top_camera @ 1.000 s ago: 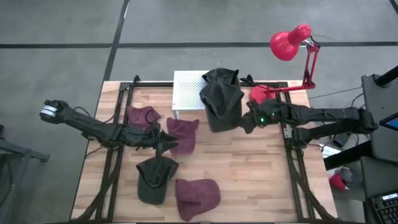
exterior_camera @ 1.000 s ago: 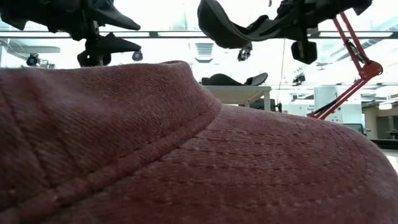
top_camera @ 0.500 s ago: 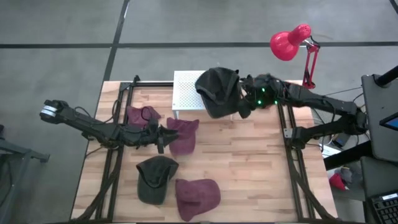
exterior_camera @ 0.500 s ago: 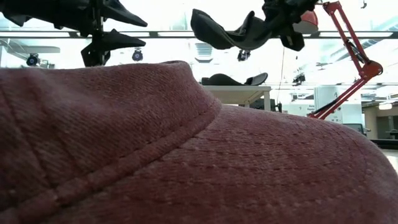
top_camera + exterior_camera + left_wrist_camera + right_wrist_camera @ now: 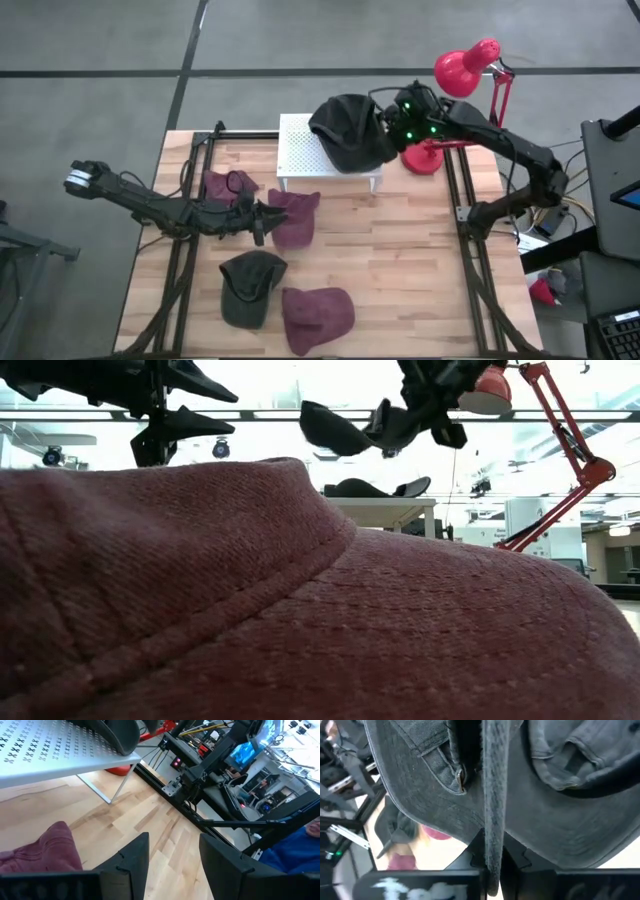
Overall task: Pick & Place hat
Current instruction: Stack the top black cap on the black cap on the shelf
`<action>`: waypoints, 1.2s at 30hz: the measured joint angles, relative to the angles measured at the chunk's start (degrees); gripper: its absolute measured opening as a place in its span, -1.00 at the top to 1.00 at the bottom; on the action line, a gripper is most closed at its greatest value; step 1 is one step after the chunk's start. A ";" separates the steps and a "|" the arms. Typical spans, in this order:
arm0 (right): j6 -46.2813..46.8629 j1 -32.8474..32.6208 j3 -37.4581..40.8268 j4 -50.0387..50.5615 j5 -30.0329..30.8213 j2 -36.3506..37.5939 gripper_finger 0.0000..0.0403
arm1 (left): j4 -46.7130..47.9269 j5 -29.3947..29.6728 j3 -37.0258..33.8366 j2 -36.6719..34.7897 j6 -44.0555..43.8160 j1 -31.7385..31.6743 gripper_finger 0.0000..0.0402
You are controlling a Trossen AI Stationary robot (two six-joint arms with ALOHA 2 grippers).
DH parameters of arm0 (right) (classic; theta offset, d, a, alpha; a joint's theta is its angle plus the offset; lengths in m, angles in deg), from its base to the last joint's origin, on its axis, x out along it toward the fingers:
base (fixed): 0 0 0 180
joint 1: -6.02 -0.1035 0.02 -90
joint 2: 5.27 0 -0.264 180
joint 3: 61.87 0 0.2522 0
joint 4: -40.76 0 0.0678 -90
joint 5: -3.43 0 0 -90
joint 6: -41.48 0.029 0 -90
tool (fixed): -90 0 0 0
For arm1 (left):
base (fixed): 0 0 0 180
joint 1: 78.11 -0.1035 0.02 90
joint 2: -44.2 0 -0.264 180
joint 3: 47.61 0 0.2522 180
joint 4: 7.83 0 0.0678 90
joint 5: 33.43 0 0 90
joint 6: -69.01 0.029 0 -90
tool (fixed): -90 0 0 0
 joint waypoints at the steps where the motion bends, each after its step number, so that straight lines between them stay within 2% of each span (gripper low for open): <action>1: -0.04 1.07 0.01 0.12 -1.09 -0.58 0.94 | 0.00 0.00 0.00 0.00 0.00 0.00 0.17; 12: -1.59 8.75 1.25 2.90 -3.02 -2.02 0.94 | 0.09 -0.02 -0.51 0.00 0.03 0.00 0.16; 36: -2.24 8.67 2.78 0.79 -4.01 -2.02 0.94 | 0.09 -0.02 -0.63 0.00 1.51 0.00 0.16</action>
